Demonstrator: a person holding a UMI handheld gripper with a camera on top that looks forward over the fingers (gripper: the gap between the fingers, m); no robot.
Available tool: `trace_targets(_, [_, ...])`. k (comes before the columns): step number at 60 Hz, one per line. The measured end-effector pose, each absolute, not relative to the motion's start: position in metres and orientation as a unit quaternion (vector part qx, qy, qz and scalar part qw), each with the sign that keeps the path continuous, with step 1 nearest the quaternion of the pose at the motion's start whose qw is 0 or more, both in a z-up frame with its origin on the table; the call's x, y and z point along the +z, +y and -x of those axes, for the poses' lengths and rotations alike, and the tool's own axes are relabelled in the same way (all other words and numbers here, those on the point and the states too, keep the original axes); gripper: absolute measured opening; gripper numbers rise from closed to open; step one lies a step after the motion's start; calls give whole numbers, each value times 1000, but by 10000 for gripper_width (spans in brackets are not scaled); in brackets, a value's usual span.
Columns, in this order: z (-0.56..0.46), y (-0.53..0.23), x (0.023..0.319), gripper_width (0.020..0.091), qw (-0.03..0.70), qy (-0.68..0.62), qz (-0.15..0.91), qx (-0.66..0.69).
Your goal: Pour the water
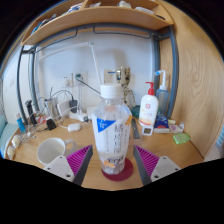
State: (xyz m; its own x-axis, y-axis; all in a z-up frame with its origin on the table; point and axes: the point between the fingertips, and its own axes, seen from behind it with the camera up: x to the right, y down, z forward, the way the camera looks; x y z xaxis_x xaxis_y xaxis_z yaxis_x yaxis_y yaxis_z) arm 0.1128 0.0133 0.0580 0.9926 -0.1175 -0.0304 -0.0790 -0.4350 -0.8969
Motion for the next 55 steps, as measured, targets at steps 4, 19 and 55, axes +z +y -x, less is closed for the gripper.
trace_targets(4, [-109, -7, 52, 836, 509, 52, 859, -8])
trace_targets(19, [-115, -92, 75, 834, 444, 43, 895, -14])
trace_targets(55, [-125, -107, 162, 798, 467, 32, 884, -11])
